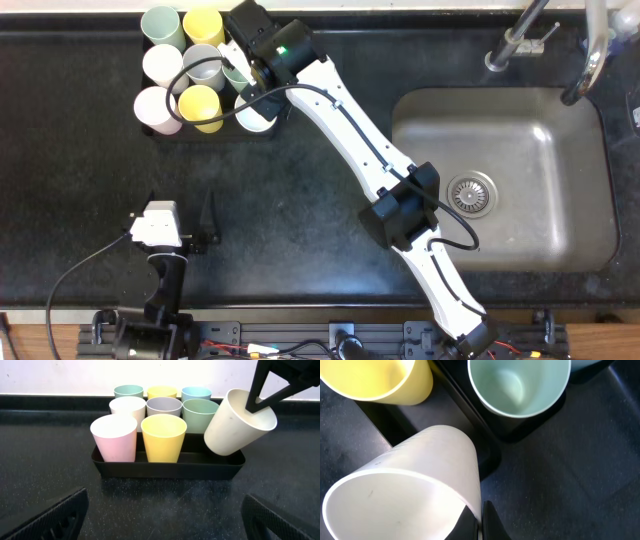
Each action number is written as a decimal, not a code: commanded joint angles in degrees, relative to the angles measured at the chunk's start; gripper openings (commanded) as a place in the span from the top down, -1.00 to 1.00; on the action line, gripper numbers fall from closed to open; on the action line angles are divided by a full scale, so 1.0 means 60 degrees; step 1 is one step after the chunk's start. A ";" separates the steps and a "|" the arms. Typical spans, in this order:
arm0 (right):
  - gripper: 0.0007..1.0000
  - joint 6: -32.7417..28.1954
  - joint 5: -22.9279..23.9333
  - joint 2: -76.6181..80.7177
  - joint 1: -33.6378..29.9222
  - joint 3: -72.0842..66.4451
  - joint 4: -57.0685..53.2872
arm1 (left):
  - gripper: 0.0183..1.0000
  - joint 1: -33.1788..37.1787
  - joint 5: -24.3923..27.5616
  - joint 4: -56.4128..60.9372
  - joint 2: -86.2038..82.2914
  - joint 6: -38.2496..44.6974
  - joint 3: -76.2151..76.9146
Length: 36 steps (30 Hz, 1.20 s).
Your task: Store Cups
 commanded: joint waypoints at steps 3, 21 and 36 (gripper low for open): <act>0.92 -0.0197 -0.0106 0.0270 0.0025 0.0229 0.0084 | -1.00 -0.0047 -0.0080 -0.0007 -0.0076 0.0175 -0.0018; 0.91 -0.0408 -0.0098 0.0729 0.0007 0.0149 0.0215 | -1.00 -0.0047 -0.0080 -0.0007 -0.0076 0.0175 -0.0018; -0.99 -0.0317 0.0066 0.0721 0.0004 0.0149 0.0390 | -1.00 -0.0047 -0.0076 -0.0007 -0.0076 0.0175 -0.0018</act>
